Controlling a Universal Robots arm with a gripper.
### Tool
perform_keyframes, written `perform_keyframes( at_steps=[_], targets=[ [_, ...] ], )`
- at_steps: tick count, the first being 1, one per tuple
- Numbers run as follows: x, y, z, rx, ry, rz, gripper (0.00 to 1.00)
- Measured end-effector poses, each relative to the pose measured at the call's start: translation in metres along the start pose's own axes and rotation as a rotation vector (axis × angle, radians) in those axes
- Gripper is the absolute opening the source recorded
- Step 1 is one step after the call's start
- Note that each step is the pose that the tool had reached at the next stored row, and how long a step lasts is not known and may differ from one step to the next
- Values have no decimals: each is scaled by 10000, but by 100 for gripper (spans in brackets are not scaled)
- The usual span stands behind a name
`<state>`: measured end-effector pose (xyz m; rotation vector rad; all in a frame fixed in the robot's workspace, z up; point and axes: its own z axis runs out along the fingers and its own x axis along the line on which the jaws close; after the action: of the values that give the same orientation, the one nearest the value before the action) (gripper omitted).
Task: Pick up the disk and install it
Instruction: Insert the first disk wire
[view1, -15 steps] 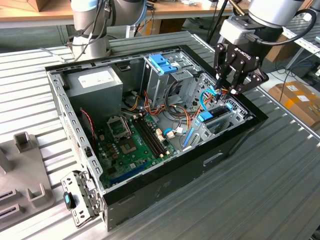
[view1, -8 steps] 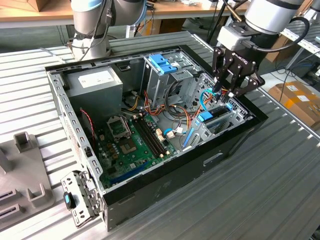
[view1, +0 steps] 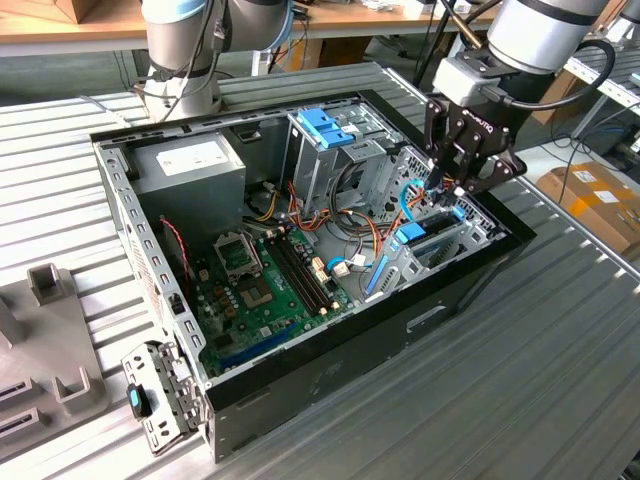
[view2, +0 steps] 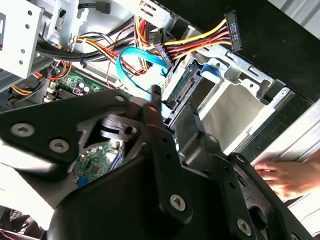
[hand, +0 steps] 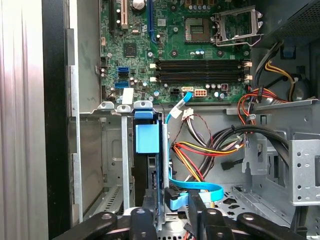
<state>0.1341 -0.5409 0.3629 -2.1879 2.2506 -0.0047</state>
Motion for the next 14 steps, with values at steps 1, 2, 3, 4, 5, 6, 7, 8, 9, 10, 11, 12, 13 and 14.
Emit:
perform_keyframes(
  at_steps=[1, 2, 3, 4, 5, 6, 7, 8, 9, 10, 11, 12, 13, 14],
  targets=[
    [0, 0, 0, 0, 0, 0, 34],
    [0, 0, 1, 0, 0, 0, 28],
    [0, 0, 1, -1, -1, 0, 22],
    [0, 0, 2, -1, -1, 0, 16],
    [0, 0, 2, 0, -1, 0, 16],
    [0, 0, 2, 0, -1, 0, 16],
    [0, 0, 3, -1, -1, 0, 16],
    [0, 0, 3, -1, -1, 0, 16],
    [0, 0, 3, 0, 0, 0, 16],
    [0, 0, 4, 0, 0, 0, 16],
    [0, 0, 4, 0, -1, 1, 16],
    [0, 4, 5, 2, -2, -3, 16],
    [11, 13, 6, 33, -6, -47, 16],
    [21, 16, 6, 85, -5, -102, 16]
  ],
)
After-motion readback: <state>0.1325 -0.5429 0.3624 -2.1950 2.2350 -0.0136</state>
